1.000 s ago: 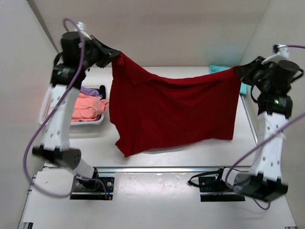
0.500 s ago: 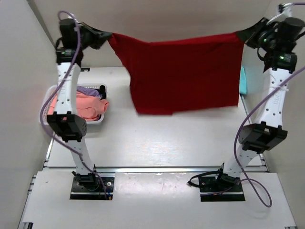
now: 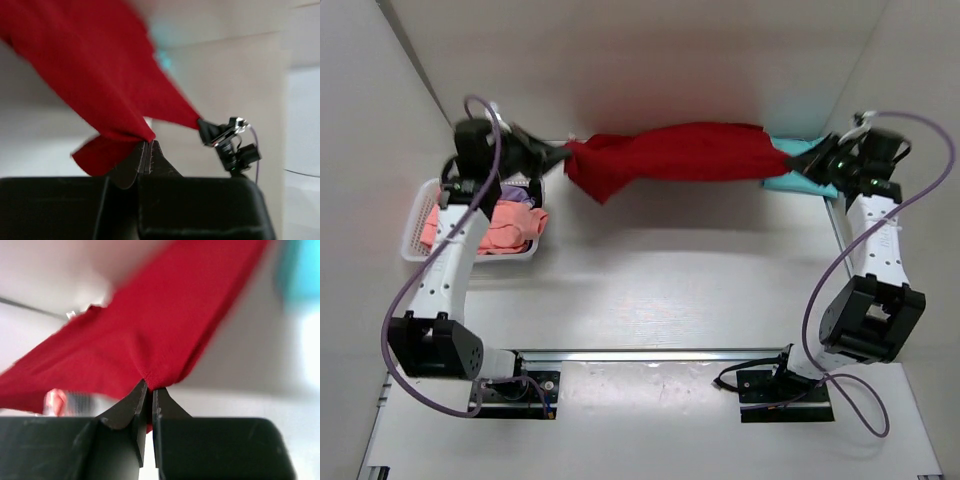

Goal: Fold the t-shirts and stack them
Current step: Flatten out the tshirt

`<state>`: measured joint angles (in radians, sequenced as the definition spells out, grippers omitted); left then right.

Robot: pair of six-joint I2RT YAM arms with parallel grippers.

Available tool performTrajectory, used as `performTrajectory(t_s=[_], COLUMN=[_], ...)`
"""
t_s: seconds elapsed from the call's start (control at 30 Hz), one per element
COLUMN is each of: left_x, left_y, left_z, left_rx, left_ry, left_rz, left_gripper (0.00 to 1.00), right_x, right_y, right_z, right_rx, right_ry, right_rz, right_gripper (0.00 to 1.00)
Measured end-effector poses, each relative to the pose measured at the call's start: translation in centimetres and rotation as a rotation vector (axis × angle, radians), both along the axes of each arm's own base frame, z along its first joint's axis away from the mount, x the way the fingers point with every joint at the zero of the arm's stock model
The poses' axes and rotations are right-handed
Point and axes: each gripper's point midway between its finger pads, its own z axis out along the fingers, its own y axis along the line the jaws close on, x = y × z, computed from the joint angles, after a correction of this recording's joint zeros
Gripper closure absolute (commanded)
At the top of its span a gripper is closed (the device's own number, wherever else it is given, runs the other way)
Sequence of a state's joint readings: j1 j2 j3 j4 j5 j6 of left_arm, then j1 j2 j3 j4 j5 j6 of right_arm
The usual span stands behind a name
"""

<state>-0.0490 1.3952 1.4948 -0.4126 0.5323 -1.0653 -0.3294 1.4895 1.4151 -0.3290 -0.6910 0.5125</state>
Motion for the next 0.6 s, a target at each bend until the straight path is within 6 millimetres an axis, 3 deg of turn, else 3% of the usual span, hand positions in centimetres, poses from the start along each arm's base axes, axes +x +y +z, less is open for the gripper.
performTrajectory(t_s=[0.1, 0.2, 0.27, 0.4, 0.6], left_x=[-3.4, -7.7, -10.8, -14.8, -20.8], left_y=[-0.3, -0.4, -0.5, -0.4, -0.1], left_z=[-9.5, -15.6, -17.5, -18.8, -24.7], left_rx=[0.029, 0.059, 0.088, 0.150, 0.192], left_ry=[0.234, 0.404, 0.471, 0.483, 0.680], left_rz=[-0.016, -0.038, -0.063, -0.120, -0.178], left_gripper=[1.00, 1.00, 1.00, 1.00, 1.00], right_x=[-3.1, -7.7, -10.7, -15.5, -22.8], right_y=[0.4, 0.3, 0.3, 0.6, 1.3], right_z=[-6.9, -10.8, -11.5, -13.4, -20.8], right_rx=[0.027, 0.005, -0.023, -0.050, -0.044], right_ry=[0.200, 0.347, 0.396, 0.469, 0.773], right_rz=[-0.033, -0.104, -0.156, -0.223, -0.272], right_gripper=[1.00, 1.00, 1.00, 1.00, 1.00])
